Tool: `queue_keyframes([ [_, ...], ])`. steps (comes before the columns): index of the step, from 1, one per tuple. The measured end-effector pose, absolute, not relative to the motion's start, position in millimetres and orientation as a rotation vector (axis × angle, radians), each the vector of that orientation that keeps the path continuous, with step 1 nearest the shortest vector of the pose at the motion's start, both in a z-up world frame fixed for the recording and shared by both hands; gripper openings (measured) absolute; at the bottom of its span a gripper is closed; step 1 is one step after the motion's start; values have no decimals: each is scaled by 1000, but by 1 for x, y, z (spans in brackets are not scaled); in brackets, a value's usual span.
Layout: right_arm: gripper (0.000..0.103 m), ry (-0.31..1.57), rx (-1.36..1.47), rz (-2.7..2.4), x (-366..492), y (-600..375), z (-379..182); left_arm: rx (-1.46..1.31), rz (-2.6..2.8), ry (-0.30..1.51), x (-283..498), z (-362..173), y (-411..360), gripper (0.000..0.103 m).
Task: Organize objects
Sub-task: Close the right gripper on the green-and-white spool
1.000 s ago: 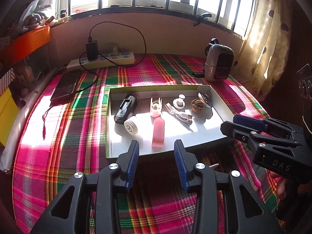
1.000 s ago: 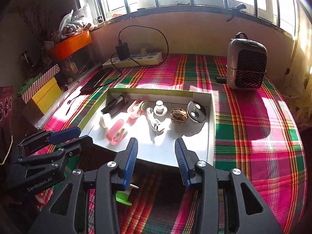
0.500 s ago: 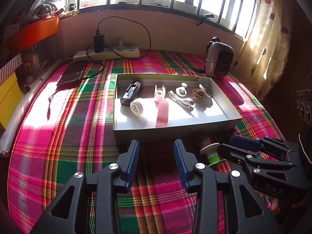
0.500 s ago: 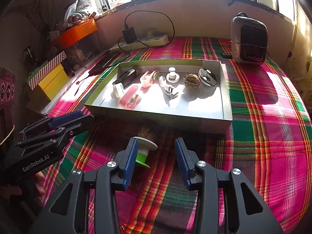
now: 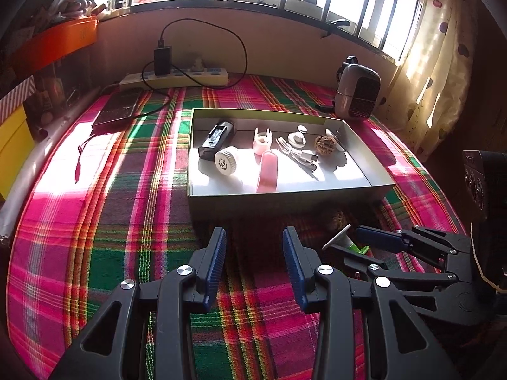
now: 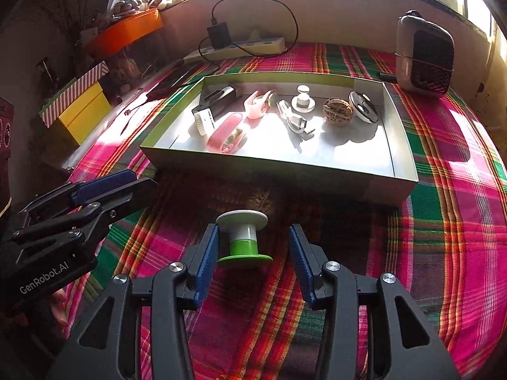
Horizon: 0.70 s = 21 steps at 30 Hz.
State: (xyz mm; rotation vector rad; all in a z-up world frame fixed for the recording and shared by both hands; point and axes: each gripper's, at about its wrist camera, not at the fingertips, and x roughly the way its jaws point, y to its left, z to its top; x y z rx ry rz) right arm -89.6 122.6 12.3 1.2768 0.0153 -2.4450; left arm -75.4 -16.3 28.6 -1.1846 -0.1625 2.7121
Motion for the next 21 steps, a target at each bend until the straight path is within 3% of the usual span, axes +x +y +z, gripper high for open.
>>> queue_keyframes([
  [10, 45, 133, 1270, -2465, -88, 112, 8, -1197, 2667, -192, -78, 22, -18, 36],
  [13, 35, 138, 1264, -2470, -86, 113, 8, -1195, 2657, -189, -78, 21, -17, 36],
  [21, 35, 132, 1255, -2466, -84, 116, 9, -1207, 2634, -186, -81, 18, -12, 36],
])
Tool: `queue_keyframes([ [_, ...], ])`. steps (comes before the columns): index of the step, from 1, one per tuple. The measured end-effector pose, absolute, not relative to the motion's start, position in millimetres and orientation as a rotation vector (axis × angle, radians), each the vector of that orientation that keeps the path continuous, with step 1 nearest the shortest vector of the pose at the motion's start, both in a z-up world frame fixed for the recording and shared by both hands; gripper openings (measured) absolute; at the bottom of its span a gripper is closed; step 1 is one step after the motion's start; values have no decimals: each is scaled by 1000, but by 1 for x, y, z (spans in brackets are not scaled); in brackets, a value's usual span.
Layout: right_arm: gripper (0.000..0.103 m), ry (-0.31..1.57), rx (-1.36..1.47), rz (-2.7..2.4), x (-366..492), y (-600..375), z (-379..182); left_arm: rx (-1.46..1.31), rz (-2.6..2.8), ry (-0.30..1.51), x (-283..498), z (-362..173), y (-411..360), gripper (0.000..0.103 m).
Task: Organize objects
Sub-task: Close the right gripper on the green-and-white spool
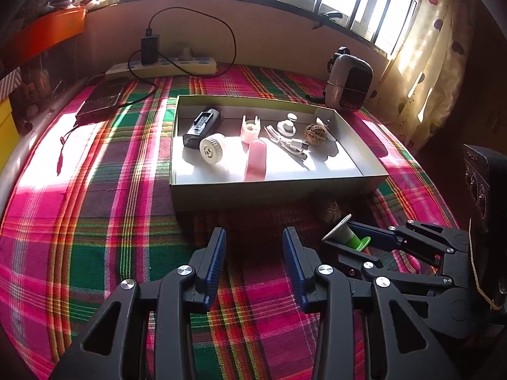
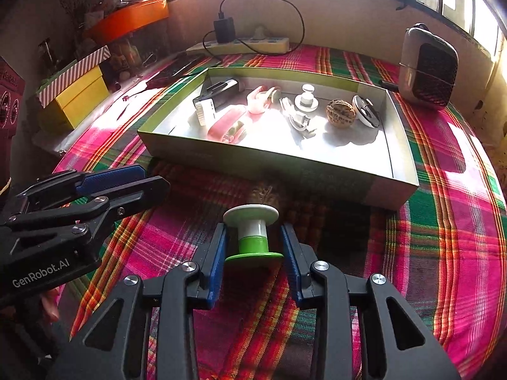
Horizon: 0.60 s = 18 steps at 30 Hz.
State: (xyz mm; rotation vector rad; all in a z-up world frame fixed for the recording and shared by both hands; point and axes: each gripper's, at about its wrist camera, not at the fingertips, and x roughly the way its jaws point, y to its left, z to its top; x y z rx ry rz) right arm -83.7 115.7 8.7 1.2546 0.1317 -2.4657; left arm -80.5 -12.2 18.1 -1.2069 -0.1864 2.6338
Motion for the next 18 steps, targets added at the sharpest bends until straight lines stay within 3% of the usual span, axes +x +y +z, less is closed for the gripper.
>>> queue_keyframes([
  [18, 35, 46, 1235, -2551, -76, 157, 14, -1214, 2550, -186, -92, 14, 16, 36],
])
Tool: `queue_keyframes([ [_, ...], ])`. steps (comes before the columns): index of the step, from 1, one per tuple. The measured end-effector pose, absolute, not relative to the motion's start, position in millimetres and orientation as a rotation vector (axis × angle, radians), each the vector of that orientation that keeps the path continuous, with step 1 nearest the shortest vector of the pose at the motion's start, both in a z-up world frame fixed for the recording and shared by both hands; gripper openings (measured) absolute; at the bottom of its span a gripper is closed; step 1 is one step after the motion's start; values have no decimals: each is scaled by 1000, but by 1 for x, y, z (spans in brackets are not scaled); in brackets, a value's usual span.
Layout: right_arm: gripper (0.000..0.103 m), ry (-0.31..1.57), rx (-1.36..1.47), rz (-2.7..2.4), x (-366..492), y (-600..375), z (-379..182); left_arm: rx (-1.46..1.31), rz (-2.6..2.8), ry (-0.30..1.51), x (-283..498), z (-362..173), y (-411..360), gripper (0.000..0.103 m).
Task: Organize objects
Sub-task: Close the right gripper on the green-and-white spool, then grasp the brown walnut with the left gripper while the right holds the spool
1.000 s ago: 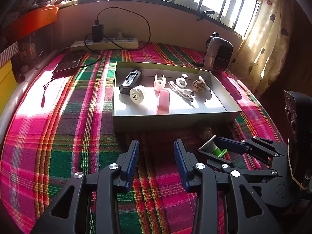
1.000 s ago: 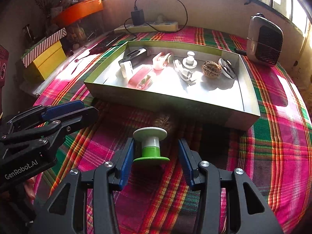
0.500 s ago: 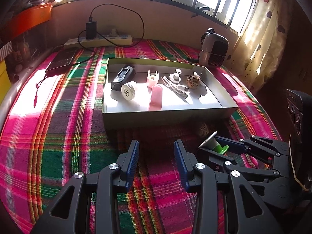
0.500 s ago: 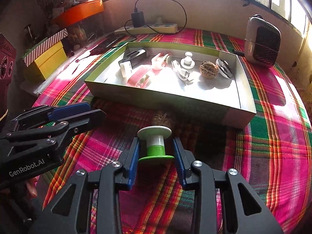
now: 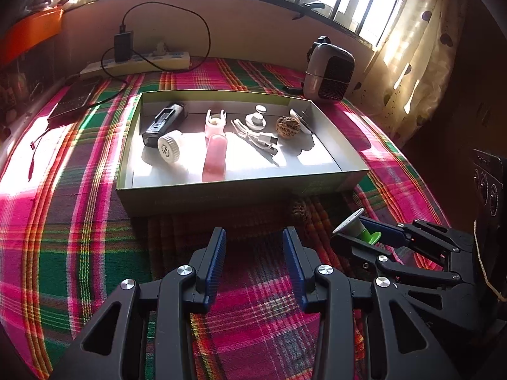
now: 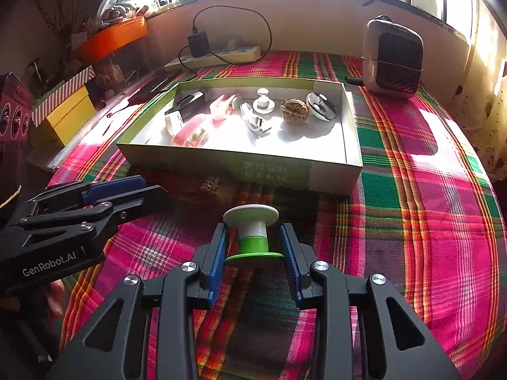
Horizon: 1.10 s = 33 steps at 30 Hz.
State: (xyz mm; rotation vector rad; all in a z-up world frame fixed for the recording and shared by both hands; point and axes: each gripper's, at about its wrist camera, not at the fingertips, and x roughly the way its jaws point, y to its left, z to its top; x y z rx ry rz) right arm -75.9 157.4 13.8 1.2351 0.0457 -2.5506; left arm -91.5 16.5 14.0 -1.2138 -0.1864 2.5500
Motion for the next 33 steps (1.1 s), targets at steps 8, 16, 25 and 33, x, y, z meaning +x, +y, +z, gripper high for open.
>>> queue_keyframes([
  [8, 35, 6, 1242, -2590, -76, 181, 15, -1223, 2520, -153, -103, 9, 41, 36],
  [16, 35, -19, 1245, -2606, -77, 196, 15, -1222, 2542, -71, -112, 10, 58, 36],
  [25, 35, -30, 1245, -2603, -80, 201, 14, -1246, 2551, -33, -119, 6, 66, 36],
  [33, 35, -34, 1249, -2600, -83, 206, 12, -1250, 2564, -34, -121, 5, 69, 36],
])
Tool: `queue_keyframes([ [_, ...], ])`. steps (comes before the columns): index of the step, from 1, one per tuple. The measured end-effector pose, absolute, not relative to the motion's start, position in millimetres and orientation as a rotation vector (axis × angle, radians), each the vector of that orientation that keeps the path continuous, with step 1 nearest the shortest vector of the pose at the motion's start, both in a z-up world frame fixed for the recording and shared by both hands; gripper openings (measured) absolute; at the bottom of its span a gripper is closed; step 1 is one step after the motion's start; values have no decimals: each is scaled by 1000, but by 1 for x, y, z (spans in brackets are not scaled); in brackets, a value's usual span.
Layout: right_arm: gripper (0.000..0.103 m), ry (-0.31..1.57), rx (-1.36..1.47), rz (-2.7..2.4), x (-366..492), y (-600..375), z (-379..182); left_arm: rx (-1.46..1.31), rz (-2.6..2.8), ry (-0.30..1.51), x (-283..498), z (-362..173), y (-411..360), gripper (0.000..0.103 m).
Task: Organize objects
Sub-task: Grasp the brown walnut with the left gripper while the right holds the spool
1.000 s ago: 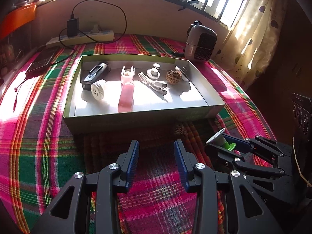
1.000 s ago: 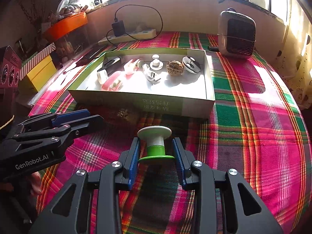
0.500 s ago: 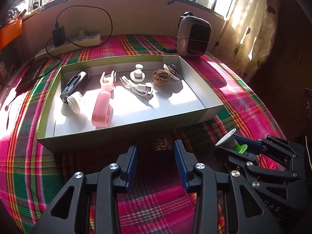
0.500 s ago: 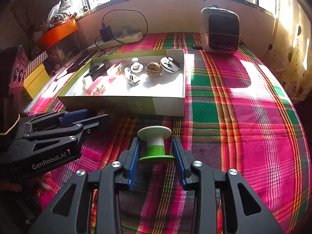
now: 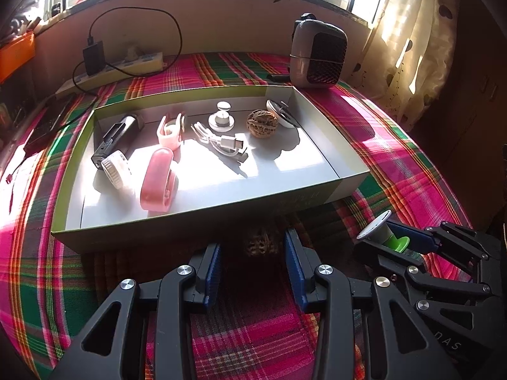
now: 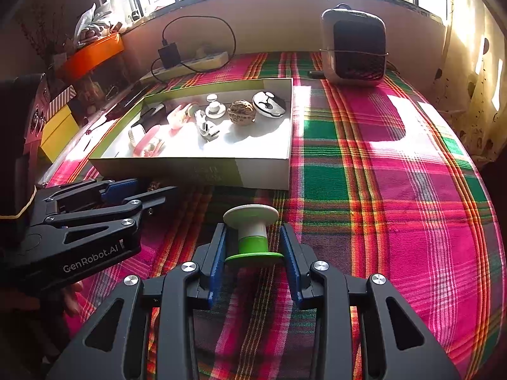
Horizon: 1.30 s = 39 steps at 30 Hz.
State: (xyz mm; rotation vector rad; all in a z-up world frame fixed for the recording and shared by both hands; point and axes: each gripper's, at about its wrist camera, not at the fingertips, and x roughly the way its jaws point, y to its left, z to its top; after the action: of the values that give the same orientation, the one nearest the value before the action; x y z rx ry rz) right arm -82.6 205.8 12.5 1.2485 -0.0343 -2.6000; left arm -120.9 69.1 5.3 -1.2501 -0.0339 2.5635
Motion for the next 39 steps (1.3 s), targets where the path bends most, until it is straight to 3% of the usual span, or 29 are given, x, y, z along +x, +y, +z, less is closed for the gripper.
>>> queue_keyframes([
  [10, 35, -37, 1252, -2594, -82, 206, 11, -1253, 2576, -26, -121, 5, 68, 27],
  [39, 35, -40, 1237, -2595, -80, 206, 15, -1225, 2580, -18, -117, 12, 68, 27],
])
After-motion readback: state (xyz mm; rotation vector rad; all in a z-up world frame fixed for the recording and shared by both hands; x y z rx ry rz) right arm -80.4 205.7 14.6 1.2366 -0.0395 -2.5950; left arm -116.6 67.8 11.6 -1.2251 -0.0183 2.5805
